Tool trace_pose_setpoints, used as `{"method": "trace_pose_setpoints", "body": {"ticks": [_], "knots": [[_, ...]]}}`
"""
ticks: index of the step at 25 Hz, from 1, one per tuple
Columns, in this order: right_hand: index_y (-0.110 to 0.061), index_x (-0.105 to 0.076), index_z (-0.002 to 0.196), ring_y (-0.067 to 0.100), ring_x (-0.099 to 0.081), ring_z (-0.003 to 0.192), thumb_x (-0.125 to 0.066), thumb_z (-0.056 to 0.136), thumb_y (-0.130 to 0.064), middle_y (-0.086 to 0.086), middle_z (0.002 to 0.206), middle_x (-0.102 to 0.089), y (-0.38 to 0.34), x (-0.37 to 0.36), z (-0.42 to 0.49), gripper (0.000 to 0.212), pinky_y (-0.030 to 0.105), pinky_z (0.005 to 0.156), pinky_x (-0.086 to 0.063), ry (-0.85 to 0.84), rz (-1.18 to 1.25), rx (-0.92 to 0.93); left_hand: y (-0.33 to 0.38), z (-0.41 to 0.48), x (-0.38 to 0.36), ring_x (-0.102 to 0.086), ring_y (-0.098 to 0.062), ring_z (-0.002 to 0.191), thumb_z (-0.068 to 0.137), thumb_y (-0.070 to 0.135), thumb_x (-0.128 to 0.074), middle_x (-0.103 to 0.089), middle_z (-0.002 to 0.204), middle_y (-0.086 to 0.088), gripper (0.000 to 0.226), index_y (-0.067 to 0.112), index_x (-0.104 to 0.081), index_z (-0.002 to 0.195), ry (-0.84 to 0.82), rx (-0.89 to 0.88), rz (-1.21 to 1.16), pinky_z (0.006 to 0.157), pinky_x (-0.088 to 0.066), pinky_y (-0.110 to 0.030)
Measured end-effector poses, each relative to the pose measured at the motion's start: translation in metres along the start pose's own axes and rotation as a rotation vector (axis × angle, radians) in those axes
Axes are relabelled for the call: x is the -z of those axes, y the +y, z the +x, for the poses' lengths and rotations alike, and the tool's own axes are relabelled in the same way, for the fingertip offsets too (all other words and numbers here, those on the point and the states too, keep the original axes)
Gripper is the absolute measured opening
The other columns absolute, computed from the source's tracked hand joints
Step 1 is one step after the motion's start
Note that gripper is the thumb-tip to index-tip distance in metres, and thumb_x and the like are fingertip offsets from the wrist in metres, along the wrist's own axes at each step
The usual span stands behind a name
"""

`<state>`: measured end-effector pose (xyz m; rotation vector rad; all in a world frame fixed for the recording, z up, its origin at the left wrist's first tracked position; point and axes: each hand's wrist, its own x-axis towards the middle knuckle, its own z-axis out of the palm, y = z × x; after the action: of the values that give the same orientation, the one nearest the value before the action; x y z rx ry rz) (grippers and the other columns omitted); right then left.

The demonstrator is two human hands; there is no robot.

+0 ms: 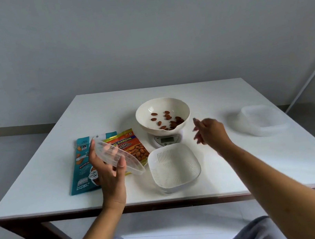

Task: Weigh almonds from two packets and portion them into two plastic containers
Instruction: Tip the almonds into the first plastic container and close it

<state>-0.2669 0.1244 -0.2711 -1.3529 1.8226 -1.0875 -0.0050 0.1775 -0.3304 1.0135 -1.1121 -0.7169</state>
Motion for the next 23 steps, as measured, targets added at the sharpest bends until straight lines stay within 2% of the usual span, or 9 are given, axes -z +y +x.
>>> {"method": "trace_pose_setpoints", "body": {"ticks": [2, 4, 6, 8, 10, 12, 17, 20, 23], "knots": [[0.001, -0.062, 0.092, 0.017, -0.06, 0.049, -0.052, 0.095, -0.037, 0.013, 0.065, -0.067, -0.015, -0.011, 0.024, 0.04, 0.022, 0.051, -0.05, -0.081, 0.1, -0.147, 0.008, -0.001, -0.005, -0.043, 0.008, 0.126, 0.066, 0.079, -0.056, -0.029, 0.141, 0.014, 0.105, 0.024, -0.014, 0.146, -0.005, -0.02, 0.054, 0.095, -0.049, -0.019], [0.001, -0.055, 0.098, 0.019, -0.059, 0.052, -0.056, 0.093, -0.031, 0.017, 0.074, -0.066, -0.023, -0.023, 0.034, 0.032, 0.023, 0.046, -0.049, -0.175, 0.218, -0.302, 0.011, -0.004, -0.009, -0.04, 0.016, 0.124, 0.068, 0.08, -0.053, -0.026, 0.144, 0.003, 0.107, 0.019, -0.012, 0.145, -0.019, -0.03, 0.073, 0.09, -0.042, -0.004], [0.002, -0.052, 0.09, 0.018, -0.055, 0.052, -0.056, 0.092, -0.017, 0.016, 0.072, -0.061, -0.027, -0.031, 0.035, 0.019, 0.02, 0.042, -0.047, -0.207, 0.304, -0.373, 0.008, -0.004, -0.008, -0.038, 0.008, 0.13, 0.069, 0.081, -0.052, -0.022, 0.149, -0.005, 0.105, 0.022, -0.012, 0.145, -0.021, -0.03, 0.082, 0.094, -0.04, -0.005], [0.001, -0.051, 0.084, 0.018, -0.052, 0.053, -0.053, 0.092, -0.009, 0.015, 0.069, -0.058, -0.028, -0.035, 0.036, 0.012, 0.02, 0.046, -0.046, -0.192, 0.359, -0.389, 0.003, -0.001, -0.005, -0.037, -0.009, 0.135, 0.068, 0.081, -0.052, -0.021, 0.152, -0.007, 0.106, 0.023, -0.012, 0.147, -0.017, -0.033, 0.089, 0.099, -0.041, -0.01], [0.003, -0.05, 0.096, 0.017, -0.052, 0.054, -0.05, 0.093, -0.008, 0.014, 0.069, -0.057, -0.028, -0.036, 0.037, 0.011, 0.02, 0.046, -0.045, -0.169, 0.394, -0.398, 0.0, -0.001, -0.004, -0.038, -0.013, 0.135, 0.067, 0.081, -0.052, -0.024, 0.15, -0.003, 0.106, 0.024, -0.012, 0.147, -0.02, -0.053, 0.094, 0.1, -0.042, -0.014], [0.006, -0.049, 0.106, 0.017, -0.052, 0.055, -0.048, 0.094, -0.008, 0.014, 0.07, -0.057, -0.026, -0.035, 0.038, 0.018, 0.019, 0.044, -0.044, -0.159, 0.386, -0.393, 0.0, -0.001, -0.004, -0.038, -0.012, 0.134, 0.067, 0.081, -0.053, -0.027, 0.146, 0.006, 0.103, 0.029, -0.013, 0.146, -0.03, -0.071, 0.091, 0.1, -0.044, -0.018], [0.003, -0.048, 0.121, 0.017, -0.055, 0.06, -0.046, 0.092, -0.003, 0.016, 0.088, -0.058, -0.027, -0.023, 0.028, 0.029, 0.019, 0.047, -0.048, -0.191, 0.298, -0.232, 0.006, -0.003, -0.006, -0.037, 0.001, 0.132, 0.065, 0.083, -0.053, -0.024, 0.139, 0.028, 0.104, 0.032, -0.013, 0.146, -0.039, -0.048, 0.086, 0.09, -0.045, -0.007], [-0.001, -0.046, 0.124, 0.021, -0.059, 0.063, -0.047, 0.088, 0.001, 0.02, 0.094, -0.061, -0.024, -0.011, 0.016, 0.036, 0.026, 0.054, -0.051, -0.203, 0.281, -0.117, 0.009, -0.003, -0.006, -0.036, 0.014, 0.126, 0.066, 0.082, -0.053, -0.027, 0.142, 0.02, 0.108, 0.024, -0.013, 0.148, -0.036, -0.045, 0.085, 0.086, -0.043, -0.003], [-0.006, -0.046, 0.123, 0.027, -0.064, 0.076, -0.048, 0.087, 0.002, 0.019, 0.103, -0.061, -0.012, -0.001, -0.003, 0.038, 0.032, 0.06, -0.055, -0.15, 0.222, 0.021, 0.01, -0.005, -0.007, -0.037, 0.018, 0.124, 0.065, 0.082, -0.053, -0.027, 0.144, 0.01, 0.112, 0.02, -0.013, 0.149, -0.031, -0.045, 0.089, 0.087, -0.042, -0.002]]}}
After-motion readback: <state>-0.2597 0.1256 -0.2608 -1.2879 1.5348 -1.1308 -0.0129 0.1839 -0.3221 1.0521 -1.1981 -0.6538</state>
